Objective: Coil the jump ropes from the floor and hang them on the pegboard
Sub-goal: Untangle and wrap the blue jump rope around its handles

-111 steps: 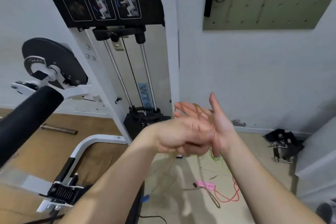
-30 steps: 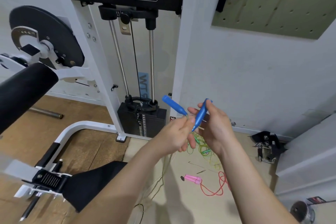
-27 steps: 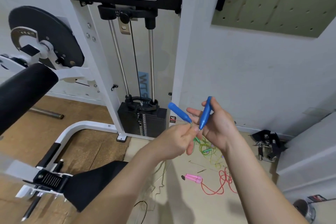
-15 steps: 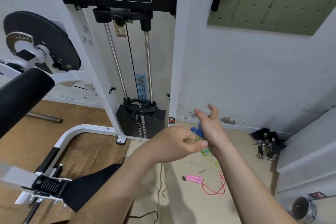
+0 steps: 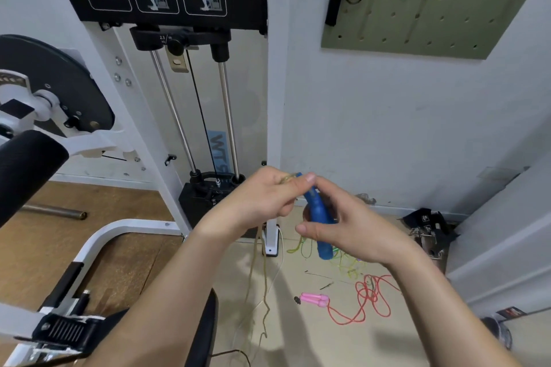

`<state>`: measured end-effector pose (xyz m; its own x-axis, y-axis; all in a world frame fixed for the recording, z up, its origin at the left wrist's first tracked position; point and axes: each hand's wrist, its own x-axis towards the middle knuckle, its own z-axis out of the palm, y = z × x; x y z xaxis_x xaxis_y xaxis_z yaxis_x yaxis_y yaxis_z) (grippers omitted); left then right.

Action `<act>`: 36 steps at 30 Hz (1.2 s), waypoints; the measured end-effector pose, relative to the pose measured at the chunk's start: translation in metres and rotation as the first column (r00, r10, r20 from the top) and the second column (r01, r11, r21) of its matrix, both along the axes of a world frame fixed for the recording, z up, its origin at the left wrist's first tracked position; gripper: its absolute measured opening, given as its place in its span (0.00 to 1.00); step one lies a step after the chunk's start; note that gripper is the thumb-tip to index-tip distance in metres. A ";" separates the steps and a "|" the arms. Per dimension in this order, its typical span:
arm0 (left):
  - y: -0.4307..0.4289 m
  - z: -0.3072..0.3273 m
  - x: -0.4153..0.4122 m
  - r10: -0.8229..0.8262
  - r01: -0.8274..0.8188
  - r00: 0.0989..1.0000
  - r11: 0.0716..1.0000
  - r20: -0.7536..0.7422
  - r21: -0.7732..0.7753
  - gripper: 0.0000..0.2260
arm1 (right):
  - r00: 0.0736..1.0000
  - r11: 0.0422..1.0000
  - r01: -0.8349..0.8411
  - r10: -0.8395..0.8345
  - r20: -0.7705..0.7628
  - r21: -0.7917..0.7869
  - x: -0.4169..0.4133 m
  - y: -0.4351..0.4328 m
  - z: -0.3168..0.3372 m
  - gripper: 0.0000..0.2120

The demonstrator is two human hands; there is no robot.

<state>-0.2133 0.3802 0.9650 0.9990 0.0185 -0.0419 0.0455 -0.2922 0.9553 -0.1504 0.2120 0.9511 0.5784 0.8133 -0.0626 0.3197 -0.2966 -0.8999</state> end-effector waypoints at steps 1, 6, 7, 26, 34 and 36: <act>0.002 0.001 0.002 0.035 -0.035 0.999 0.999 0.006 0.016 0.24 | 0.999 0.999 0.039 -0.038 -0.034 0.032 -0.001 0.000 -0.001 0.17; 0.011 0.005 0.008 0.157 -0.171 0.980 0.978 0.123 0.119 0.18 | 0.985 0.985 0.168 -0.167 -0.036 0.047 -0.002 -0.006 0.003 0.08; 0.011 0.004 0.009 0.159 -0.173 0.978 0.980 0.134 0.098 0.18 | 0.985 0.984 0.172 -0.171 -0.032 0.044 -0.002 -0.007 0.002 0.08; -0.009 0.010 0.012 0.131 -0.112 0.980 0.985 0.146 -0.132 0.06 | 0.935 0.944 0.317 -0.327 -0.135 -0.089 0.001 -0.025 0.001 0.20; -0.016 0.008 0.018 0.217 -0.177 0.958 0.962 0.186 -0.209 0.01 | 0.891 0.933 0.342 -0.286 0.352 -0.108 -0.004 -0.025 0.008 0.06; -0.017 0.009 0.018 0.230 -0.188 0.953 0.959 0.196 -0.212 0.02 | 0.914 0.951 0.299 -0.263 0.308 -0.076 -0.005 -0.025 0.008 0.07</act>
